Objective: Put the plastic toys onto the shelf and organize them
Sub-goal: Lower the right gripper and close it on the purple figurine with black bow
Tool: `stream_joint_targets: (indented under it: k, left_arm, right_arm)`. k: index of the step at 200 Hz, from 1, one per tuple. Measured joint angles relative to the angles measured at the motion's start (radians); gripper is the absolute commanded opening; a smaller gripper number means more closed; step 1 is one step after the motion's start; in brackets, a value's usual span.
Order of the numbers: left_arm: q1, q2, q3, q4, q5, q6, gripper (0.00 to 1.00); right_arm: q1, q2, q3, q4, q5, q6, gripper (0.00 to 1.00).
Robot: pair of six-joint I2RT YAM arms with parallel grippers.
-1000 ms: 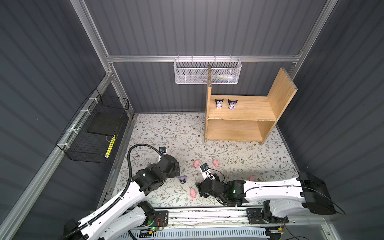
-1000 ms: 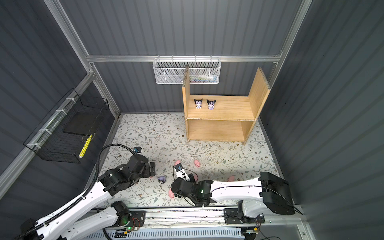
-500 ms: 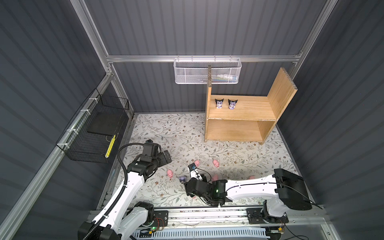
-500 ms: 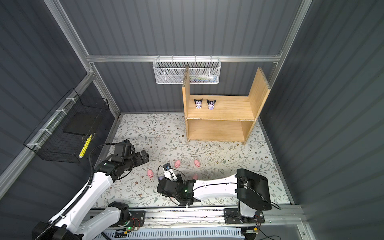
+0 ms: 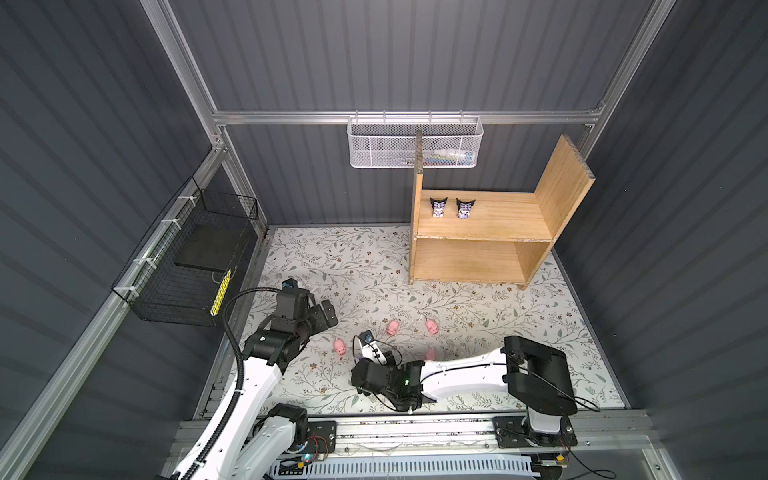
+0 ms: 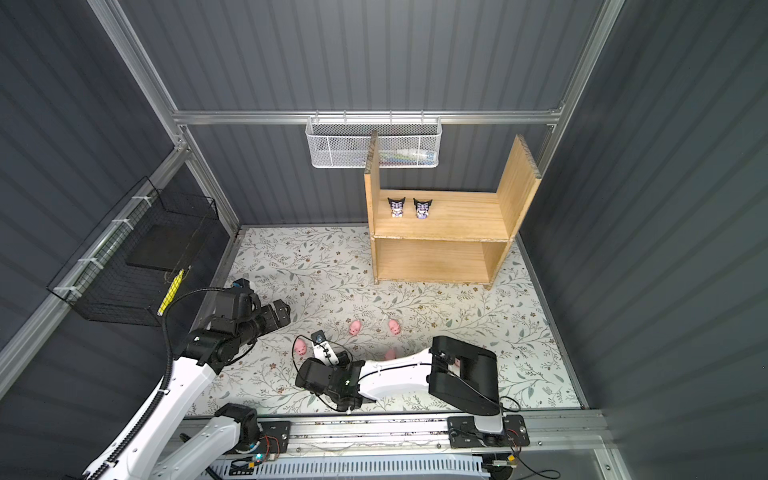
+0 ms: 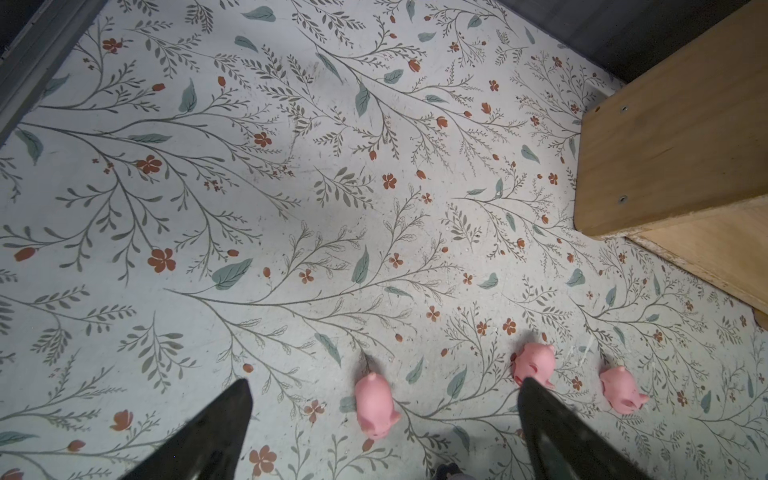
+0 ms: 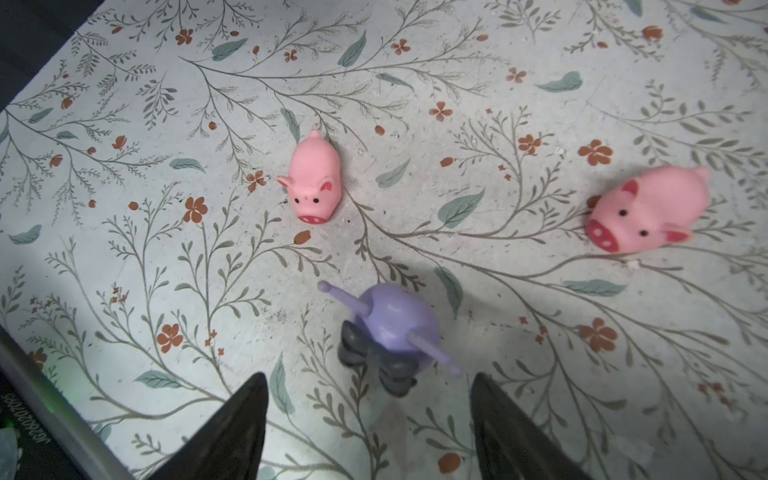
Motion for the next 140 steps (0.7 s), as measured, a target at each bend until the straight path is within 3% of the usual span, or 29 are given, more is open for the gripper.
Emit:
stream_joint_targets:
  k: [140]
  left_arm:
    - [0.0,-0.028,0.008,-0.008,0.0,0.01,1.0]
  right_arm:
    - [-0.066,0.111,0.055,0.01,-0.032,-0.014,0.67]
